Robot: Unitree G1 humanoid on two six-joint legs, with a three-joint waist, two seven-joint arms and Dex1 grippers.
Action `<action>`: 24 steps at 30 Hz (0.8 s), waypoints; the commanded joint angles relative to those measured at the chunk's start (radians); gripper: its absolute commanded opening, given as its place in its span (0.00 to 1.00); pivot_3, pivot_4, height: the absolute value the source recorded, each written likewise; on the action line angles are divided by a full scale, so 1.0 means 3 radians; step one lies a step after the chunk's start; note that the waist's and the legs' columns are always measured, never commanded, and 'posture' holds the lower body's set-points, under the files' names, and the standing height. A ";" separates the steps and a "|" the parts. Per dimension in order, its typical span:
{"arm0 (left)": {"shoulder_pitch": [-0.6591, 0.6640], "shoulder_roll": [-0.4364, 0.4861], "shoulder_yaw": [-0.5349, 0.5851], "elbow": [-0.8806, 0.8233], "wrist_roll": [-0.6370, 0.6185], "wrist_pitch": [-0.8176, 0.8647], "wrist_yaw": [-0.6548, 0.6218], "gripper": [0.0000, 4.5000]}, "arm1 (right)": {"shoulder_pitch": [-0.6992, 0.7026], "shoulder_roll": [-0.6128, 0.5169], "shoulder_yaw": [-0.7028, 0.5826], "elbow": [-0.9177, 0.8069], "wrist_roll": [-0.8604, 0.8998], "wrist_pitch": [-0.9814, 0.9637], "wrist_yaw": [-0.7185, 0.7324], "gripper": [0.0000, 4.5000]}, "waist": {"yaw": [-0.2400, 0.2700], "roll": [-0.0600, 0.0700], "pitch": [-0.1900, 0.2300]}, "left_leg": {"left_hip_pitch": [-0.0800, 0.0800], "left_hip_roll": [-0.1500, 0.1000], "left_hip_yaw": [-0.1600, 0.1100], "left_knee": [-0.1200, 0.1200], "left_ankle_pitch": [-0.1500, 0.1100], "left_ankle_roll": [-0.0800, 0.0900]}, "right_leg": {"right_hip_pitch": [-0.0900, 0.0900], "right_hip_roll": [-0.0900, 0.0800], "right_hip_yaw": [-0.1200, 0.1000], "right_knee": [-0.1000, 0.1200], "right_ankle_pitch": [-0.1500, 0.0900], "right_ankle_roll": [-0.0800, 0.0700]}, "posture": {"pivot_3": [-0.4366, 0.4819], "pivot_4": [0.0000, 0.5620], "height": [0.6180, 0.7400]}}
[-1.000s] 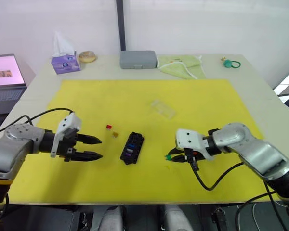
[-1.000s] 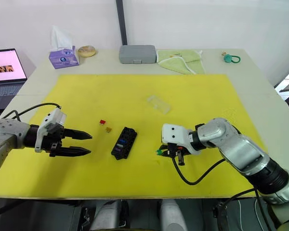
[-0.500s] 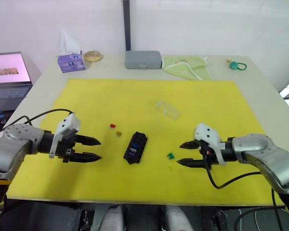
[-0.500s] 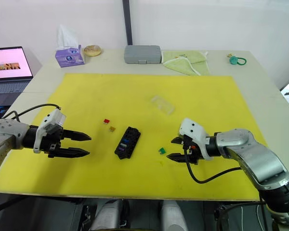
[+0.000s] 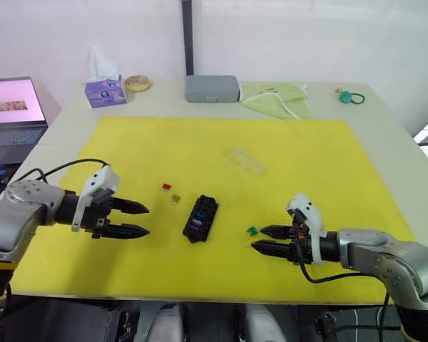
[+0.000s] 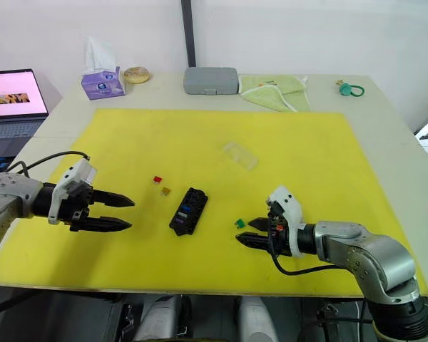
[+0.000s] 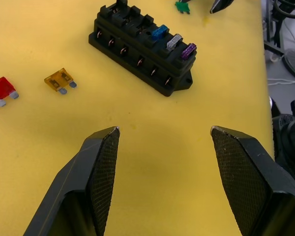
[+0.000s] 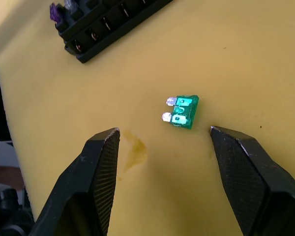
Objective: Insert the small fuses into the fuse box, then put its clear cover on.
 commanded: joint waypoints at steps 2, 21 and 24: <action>-0.0040 0.0039 0.0036 -0.0022 0.0015 -0.0042 -0.0016 0.69 | 0.0009 0.0163 -0.0094 -0.0005 0.0238 0.0171 -0.0155 0.68 | -0.0004 0.0000 0.0000 | 0.0000 0.0000 0.0000 0.0000 0.0000 0.0000 | 0.0000 0.0000 0.0000 0.0000 0.0000 0.0000 | 0.48 0.27 0.97; -0.0024 0.0029 0.0019 0.0021 0.0122 -0.0130 -0.0016 0.69 | 0.0055 0.0470 -0.0192 0.0208 0.0460 0.0277 -0.0474 0.01 | -0.0014 -0.0001 -0.0001 | 0.0001 0.0002 0.0000 -0.0001 0.0000 0.0000 | 0.0000 0.0003 0.0001 0.0000 0.0000 0.0000 | 0.48 0.27 0.97; -0.0024 0.0021 0.0023 0.0028 0.0131 -0.0134 -0.0018 0.69 | 0.0062 0.0475 -0.0187 0.0209 0.0474 0.0264 -0.0506 0.01 | -0.0013 -0.0001 -0.0001 | 0.0001 0.0002 0.0000 -0.0001 0.0000 0.0000 | 0.0000 0.0003 0.0000 0.0000 0.0000 0.0000 | 0.48 0.27 0.97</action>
